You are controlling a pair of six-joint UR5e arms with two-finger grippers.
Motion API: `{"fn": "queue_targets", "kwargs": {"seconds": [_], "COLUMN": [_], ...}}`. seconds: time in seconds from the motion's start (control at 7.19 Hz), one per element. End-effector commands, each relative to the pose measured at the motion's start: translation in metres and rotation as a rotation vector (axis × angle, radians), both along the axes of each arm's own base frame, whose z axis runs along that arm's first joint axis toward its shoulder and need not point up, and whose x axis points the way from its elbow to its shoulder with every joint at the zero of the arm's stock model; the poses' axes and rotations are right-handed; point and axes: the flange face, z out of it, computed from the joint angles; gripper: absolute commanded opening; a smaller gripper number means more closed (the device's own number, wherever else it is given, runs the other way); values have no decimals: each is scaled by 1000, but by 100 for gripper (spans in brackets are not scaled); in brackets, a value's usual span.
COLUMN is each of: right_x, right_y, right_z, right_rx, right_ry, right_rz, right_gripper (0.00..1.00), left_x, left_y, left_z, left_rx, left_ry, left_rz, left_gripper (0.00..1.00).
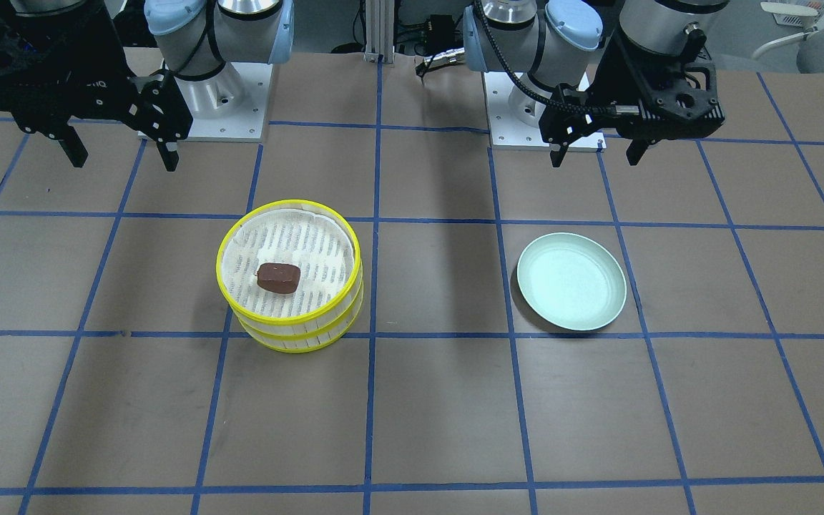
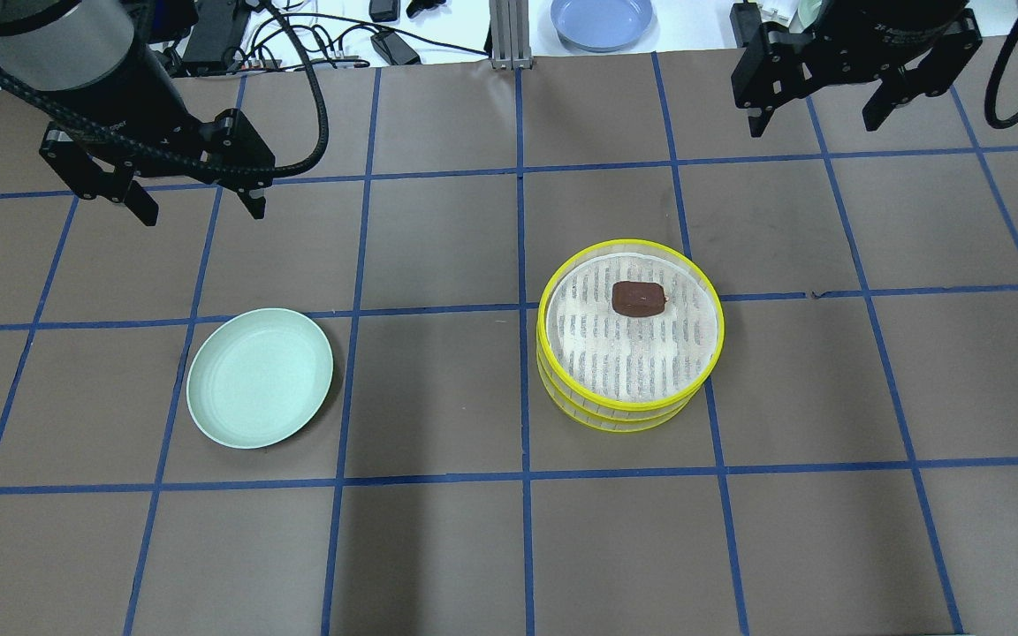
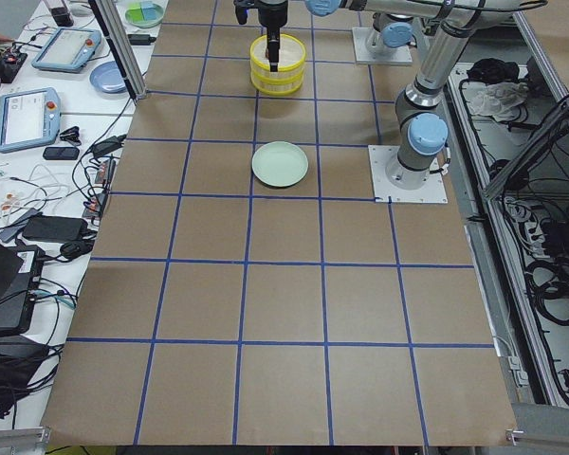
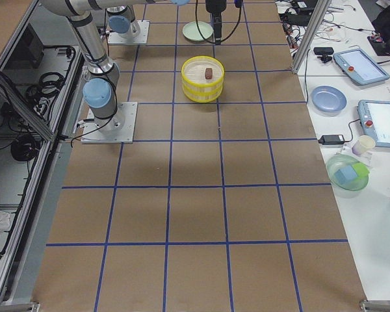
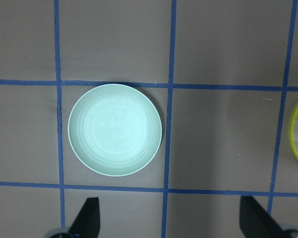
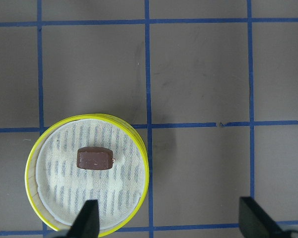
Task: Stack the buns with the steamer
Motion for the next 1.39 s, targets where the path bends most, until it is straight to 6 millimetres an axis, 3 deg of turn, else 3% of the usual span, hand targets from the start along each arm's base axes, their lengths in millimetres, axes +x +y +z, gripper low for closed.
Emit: {"fn": "queue_targets", "kwargs": {"seconds": [0.0, 1.25], "right_x": [0, 1], "right_y": [1, 4], "right_z": [0, 1], "right_rx": [0, 0], "right_ry": [-1, 6], "right_rz": [0, 15], "right_gripper": [100, 100], "left_x": [-1, 2], "left_y": [4, 10], "left_z": [3, -10], "left_rx": [-4, 24], "left_ry": [7, -3], "left_rz": [0, 3], "left_gripper": [100, 100]}}
